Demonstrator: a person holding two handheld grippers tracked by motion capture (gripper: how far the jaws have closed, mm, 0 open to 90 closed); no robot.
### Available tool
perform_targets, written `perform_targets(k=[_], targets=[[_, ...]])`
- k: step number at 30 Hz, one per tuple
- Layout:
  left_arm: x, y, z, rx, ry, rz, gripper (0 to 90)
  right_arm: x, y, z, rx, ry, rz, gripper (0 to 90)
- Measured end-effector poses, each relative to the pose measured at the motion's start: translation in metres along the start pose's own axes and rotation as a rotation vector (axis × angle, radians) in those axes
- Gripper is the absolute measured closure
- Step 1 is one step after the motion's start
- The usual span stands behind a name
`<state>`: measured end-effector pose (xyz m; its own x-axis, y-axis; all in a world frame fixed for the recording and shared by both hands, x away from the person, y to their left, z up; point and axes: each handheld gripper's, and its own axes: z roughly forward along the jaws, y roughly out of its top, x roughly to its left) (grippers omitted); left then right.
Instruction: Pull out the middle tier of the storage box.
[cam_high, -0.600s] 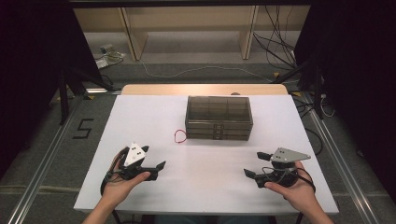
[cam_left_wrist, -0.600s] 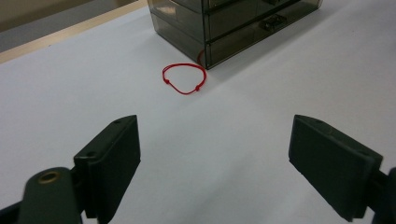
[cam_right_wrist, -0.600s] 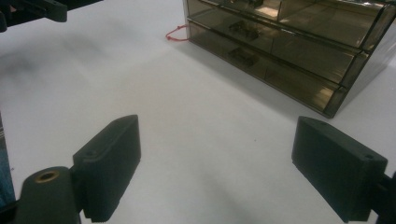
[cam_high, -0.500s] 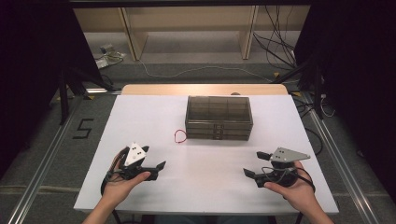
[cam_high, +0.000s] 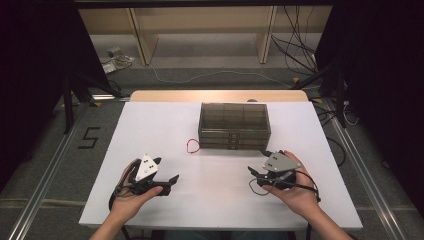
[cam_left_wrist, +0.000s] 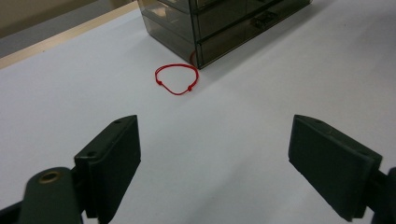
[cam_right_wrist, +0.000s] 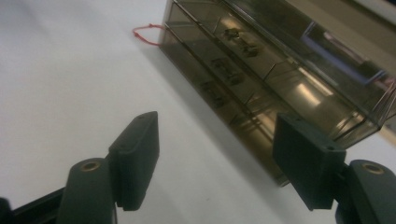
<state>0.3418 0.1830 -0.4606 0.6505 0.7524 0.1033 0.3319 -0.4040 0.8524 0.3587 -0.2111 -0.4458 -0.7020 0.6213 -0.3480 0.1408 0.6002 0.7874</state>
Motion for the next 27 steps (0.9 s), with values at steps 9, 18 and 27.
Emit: perform_targets(k=[9,18,27], targets=[[-0.002,0.0,0.002,0.012,-0.008,0.013,16.9,0.004,0.016,0.037,0.046,-0.077,-0.125,39.6],[-0.002,0.0,0.003,0.013,-0.013,0.015,16.9,0.01,0.024,0.068,0.075,-0.12,-0.193,45.3],[-0.002,0.0,0.003,0.011,-0.013,0.015,16.9,0.019,0.026,0.087,0.106,-0.178,-0.293,50.8]])
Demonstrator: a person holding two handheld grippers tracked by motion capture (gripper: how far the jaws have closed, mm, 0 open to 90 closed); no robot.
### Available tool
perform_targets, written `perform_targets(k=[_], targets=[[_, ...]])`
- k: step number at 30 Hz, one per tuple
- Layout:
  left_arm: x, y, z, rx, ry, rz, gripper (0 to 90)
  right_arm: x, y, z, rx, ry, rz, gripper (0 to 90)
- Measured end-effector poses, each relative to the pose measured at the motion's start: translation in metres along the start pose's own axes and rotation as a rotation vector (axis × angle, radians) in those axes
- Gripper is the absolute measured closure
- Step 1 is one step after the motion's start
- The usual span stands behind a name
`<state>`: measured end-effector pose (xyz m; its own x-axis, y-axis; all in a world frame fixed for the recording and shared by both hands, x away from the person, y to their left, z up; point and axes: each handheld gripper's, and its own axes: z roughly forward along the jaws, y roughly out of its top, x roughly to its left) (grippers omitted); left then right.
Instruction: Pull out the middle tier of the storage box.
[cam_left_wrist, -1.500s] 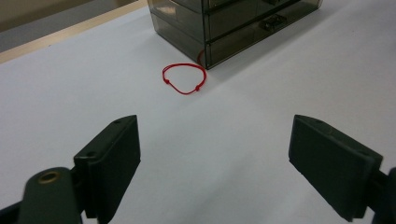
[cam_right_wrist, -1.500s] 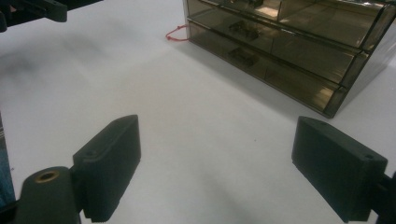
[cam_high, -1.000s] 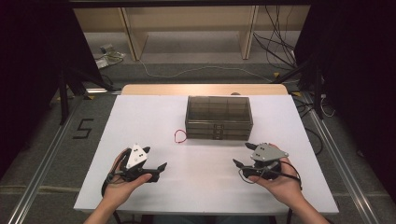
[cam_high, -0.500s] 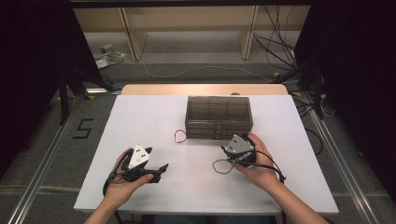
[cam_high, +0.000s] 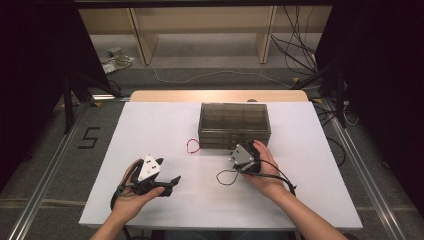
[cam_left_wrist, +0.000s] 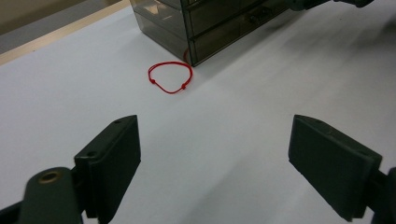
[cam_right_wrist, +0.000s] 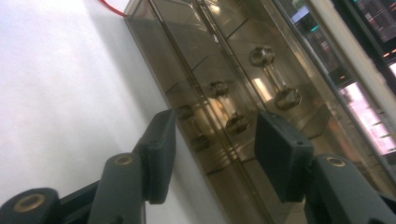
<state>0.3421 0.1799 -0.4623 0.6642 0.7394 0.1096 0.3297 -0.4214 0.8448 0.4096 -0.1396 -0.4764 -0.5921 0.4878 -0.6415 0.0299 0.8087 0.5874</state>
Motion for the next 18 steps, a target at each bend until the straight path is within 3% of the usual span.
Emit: perform_targets(k=[2,8,9,13,15,18], targets=[[0.0,0.0,0.0,0.0,-0.001,0.001,16.9,0.002,0.002,0.003,0.01,-0.031,-0.027,54.0],[-0.001,0.0,0.0,0.0,-0.005,0.01,16.9,0.009,0.005,0.008,0.023,-0.06,-0.084,55.8],[-0.001,0.0,0.0,0.0,-0.005,0.011,16.9,0.011,0.007,0.008,0.032,-0.069,-0.126,56.4],[-0.001,0.0,0.0,0.0,-0.007,0.014,16.9,0.015,0.01,0.011,0.045,-0.089,-0.154,57.2],[-0.001,0.0,0.0,0.002,-0.007,0.019,16.9,0.017,0.014,0.012,0.052,-0.101,-0.191,57.9],[-0.002,0.0,0.001,0.006,-0.009,0.023,17.1,0.022,0.017,0.015,0.076,-0.102,-0.195,59.4]])
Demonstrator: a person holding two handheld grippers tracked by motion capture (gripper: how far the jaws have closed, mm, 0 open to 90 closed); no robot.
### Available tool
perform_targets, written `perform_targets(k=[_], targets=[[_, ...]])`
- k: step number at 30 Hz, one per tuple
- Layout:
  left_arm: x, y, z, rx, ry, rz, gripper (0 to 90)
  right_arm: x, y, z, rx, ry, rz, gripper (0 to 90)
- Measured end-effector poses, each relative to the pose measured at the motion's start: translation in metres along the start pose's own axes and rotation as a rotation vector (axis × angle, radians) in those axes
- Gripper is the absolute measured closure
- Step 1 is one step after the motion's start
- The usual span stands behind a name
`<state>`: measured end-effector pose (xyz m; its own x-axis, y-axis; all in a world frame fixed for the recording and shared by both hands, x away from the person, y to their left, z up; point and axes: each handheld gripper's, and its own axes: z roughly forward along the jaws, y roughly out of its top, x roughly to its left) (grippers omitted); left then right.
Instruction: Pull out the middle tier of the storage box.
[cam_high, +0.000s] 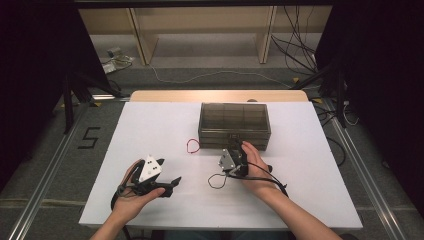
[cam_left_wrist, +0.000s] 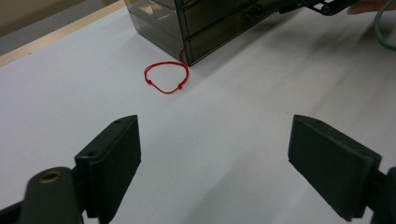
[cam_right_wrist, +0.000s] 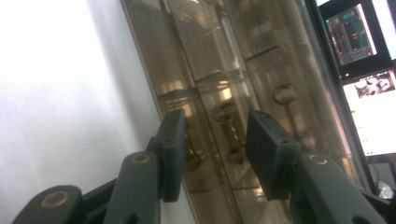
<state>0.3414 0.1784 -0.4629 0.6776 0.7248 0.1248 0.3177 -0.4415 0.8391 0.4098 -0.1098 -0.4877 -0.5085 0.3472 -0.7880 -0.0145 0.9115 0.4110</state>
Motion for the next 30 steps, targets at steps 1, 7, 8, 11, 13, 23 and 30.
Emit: perform_targets(k=[1,7,8,11,13,23,30], targets=[[0.0,0.0,0.0,0.001,-0.001,0.003,17.1,0.001,0.001,0.001,0.0,-0.013,-0.015,60.4],[0.0,0.0,0.0,-0.001,-0.003,0.007,17.2,0.004,0.004,0.006,0.033,-0.065,-0.096,63.4],[0.0,0.0,0.0,-0.001,-0.003,0.007,17.1,0.005,0.004,0.007,0.042,-0.075,-0.113,63.9],[-0.001,0.0,-0.001,-0.004,-0.003,0.011,17.2,0.008,0.005,0.008,0.053,-0.092,-0.13,65.8],[-0.001,0.0,-0.001,-0.001,-0.004,0.014,17.1,0.01,0.006,0.01,0.052,-0.113,-0.16,67.9],[-0.001,0.0,-0.001,-0.001,-0.004,0.022,17.1,0.012,0.006,0.009,0.075,-0.139,-0.207,73.4],[-0.001,0.0,-0.001,-0.001,-0.006,0.021,17.1,0.014,0.005,0.01,0.075,-0.172,-0.255,78.3]])
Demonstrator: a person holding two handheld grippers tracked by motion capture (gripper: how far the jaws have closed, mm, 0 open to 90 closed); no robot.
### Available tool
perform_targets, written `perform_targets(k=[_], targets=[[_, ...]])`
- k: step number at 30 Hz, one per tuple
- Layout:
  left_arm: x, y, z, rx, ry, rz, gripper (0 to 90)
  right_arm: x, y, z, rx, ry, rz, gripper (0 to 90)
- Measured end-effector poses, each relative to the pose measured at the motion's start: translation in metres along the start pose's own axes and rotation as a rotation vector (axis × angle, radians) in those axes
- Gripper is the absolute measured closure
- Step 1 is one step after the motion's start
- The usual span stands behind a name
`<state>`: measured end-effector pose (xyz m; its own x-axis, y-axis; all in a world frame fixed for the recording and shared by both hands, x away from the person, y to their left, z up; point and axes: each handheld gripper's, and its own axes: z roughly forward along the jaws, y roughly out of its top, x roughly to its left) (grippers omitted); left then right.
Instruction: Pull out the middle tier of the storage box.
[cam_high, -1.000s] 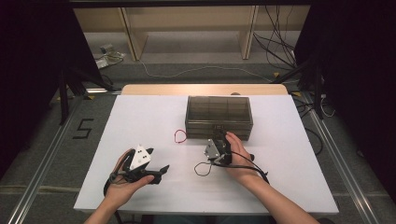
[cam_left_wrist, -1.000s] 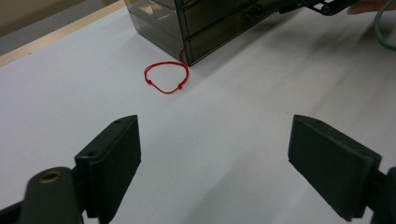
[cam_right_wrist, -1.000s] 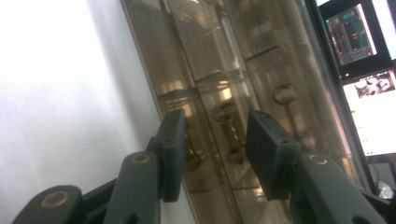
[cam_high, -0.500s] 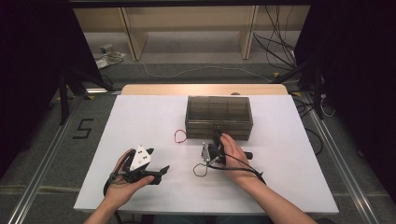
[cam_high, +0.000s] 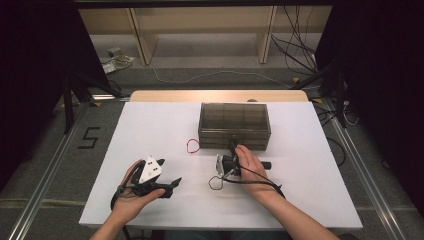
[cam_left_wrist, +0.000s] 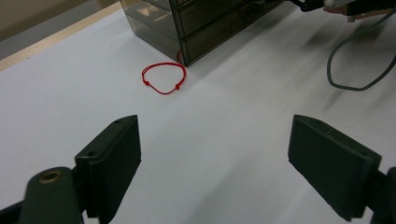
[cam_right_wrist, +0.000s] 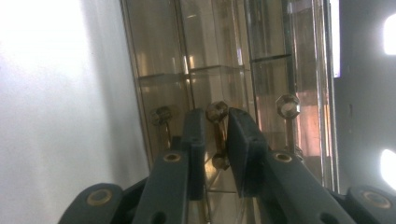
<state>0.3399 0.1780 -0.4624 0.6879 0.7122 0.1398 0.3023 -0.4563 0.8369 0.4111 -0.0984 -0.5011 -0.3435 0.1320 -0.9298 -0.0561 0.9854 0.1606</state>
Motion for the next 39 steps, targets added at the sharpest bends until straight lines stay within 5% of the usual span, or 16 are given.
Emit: perform_targets(k=[13,39], targets=[[-0.0009,0.0001,-0.001,-0.007,-0.006,0.001,17.1,0.0043,0.0024,0.0005,0.019,-0.039,-0.042,80.0],[-0.0009,-0.0001,-0.0012,-0.005,0.0,0.016,16.8,0.0042,0.0048,-0.0015,0.041,-0.046,-0.043,81.3]])
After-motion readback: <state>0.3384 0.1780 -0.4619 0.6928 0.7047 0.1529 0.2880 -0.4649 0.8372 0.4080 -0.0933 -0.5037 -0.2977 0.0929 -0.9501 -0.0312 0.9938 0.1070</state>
